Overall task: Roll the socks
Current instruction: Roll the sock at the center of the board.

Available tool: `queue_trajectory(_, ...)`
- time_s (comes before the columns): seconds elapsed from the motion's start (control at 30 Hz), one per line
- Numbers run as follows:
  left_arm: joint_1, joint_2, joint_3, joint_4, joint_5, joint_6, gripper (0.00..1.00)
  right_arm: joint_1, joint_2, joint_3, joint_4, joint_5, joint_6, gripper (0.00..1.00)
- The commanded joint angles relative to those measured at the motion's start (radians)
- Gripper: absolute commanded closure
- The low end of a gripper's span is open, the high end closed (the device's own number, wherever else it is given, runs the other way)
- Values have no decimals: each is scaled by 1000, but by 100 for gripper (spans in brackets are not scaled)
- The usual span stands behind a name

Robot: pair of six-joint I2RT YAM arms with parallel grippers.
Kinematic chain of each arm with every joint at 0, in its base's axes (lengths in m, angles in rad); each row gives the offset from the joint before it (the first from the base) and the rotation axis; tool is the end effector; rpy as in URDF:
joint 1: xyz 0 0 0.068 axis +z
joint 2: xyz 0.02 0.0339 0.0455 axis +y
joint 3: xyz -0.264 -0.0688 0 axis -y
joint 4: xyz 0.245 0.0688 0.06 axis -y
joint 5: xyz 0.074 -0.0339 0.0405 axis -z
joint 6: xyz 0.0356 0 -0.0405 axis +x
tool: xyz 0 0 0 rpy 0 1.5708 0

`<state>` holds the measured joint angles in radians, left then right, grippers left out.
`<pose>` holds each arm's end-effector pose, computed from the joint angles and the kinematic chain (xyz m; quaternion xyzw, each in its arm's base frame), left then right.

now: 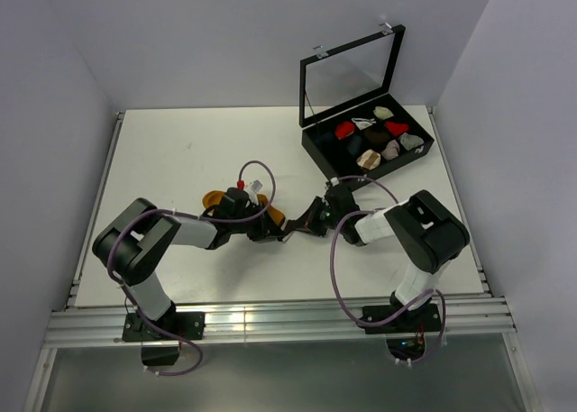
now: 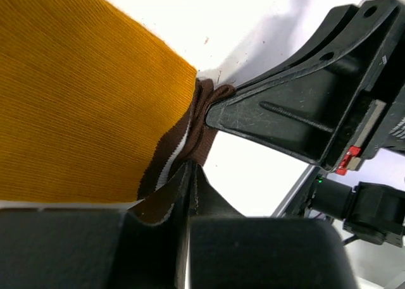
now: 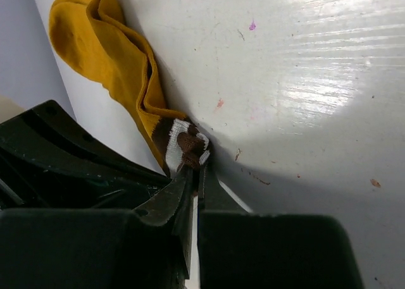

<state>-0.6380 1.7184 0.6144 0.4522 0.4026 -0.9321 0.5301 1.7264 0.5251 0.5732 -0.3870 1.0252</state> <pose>0.2387 -0.1944 0.1181 -0.0410 0.8817 -0.4339 0.1807 0.2450 0.1592 0.1047 0.1296 0.8691 0.4347 0.1973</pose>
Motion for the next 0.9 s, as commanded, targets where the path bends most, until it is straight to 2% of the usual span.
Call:
queue_trajectory(0.0, 4, -29, -10, -111, -60, 82, 89, 10, -39, 55, -168, 57, -54, 100)
queue_trajectory(0.07, 3, -54, -4, -138, -90, 125, 76, 11, -53, 108, -261, 80, -71, 100)
queue_trajectory(0.13, -5, -100, 7, -182, -149, 172, 69, 22, -73, 172, -412, 129, -92, 100)
queue_trajectory(0.27, -57, -192, 30, -260, -304, 243, 65, 45, -80, 286, -643, 203, -116, 100)
queue_trajectory(0.4, -172, -267, 24, -253, -493, 302, 70, 64, -73, 378, -835, 240, -116, 100)
queue_trajectory(0.43, -219, -273, 24, -245, -561, 312, 72, 65, -68, 410, -858, 243, -116, 100)
queue_trajectory(0.5, -256, -289, 16, -216, -593, 334, 74, 70, -57, 438, -915, 243, -122, 100)
queue_trajectory(0.57, -295, -290, 18, -195, -639, 345, 73, 71, -47, 472, -950, 249, -125, 100)
queue_trajectory(0.7, -322, -263, 39, -159, -669, 384, 63, 70, -22, 512, -1019, 247, -142, 100)
queue_trajectory(0.83, -373, -223, 68, -139, -734, 441, 45, 71, -8, 546, -1050, 235, -152, 100)
queue_trajectory(0.87, -385, -205, 74, -136, -748, 450, 45, 71, -5, 550, -1058, 237, -154, 100)
